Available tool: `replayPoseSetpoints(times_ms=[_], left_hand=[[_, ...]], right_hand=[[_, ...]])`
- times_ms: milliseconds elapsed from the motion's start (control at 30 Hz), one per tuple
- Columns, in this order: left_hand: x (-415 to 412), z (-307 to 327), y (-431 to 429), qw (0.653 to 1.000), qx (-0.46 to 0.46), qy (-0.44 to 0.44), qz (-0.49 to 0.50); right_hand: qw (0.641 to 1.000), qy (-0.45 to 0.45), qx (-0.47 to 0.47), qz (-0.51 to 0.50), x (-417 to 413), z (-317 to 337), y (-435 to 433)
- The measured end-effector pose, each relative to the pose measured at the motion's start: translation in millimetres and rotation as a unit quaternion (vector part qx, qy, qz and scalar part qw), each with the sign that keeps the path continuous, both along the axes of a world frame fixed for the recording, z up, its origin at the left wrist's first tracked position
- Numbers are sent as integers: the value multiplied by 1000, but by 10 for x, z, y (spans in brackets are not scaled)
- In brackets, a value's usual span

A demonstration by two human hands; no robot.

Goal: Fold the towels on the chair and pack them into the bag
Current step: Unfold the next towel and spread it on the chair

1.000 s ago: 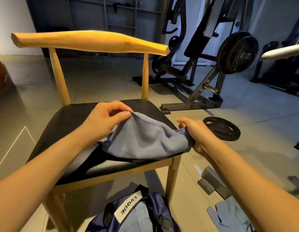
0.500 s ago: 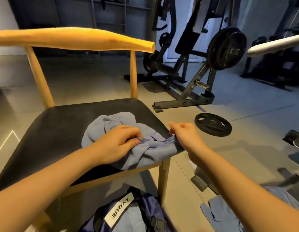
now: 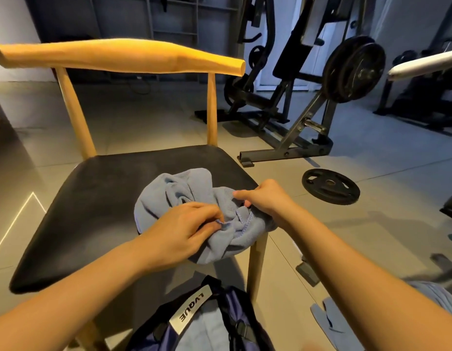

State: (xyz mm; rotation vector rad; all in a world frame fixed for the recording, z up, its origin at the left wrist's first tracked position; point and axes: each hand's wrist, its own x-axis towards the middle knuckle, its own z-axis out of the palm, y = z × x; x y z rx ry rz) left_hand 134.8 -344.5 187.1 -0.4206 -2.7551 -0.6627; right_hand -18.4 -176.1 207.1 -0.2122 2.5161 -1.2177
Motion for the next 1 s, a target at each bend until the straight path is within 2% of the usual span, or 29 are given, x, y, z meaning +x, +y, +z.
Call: replayPoseSetpoints(times_ms=[67, 167, 333, 467, 567, 667, 867, 1000], left_hand=[[16, 27, 17, 1000, 25, -8, 2], [25, 53, 9, 995, 92, -29, 10], [-7, 364, -106, 968, 247, -17, 35], [-53, 765, -205, 954, 289, 71, 45], [-79, 967, -218, 964, 229, 133, 33], [-73, 1029, -201, 972, 192, 131, 27], [-21, 1014, -131, 967, 232, 103, 26], [-8, 1017, -160, 967, 219, 123, 43]], right_hand=[[1000, 1, -16, 12, 11, 25, -25], [991, 36, -121, 47, 57, 134, -36], [939, 145, -292, 112, 67, 691, 75], [927, 212, -248, 186, 160, 946, 115], [919, 210, -230, 242, 247, 986, 83], [911, 210, -210, 285, 293, 1019, 66], [904, 205, -187, 324, 357, 1046, 63], [910, 229, -179, 295, 384, 1046, 47]])
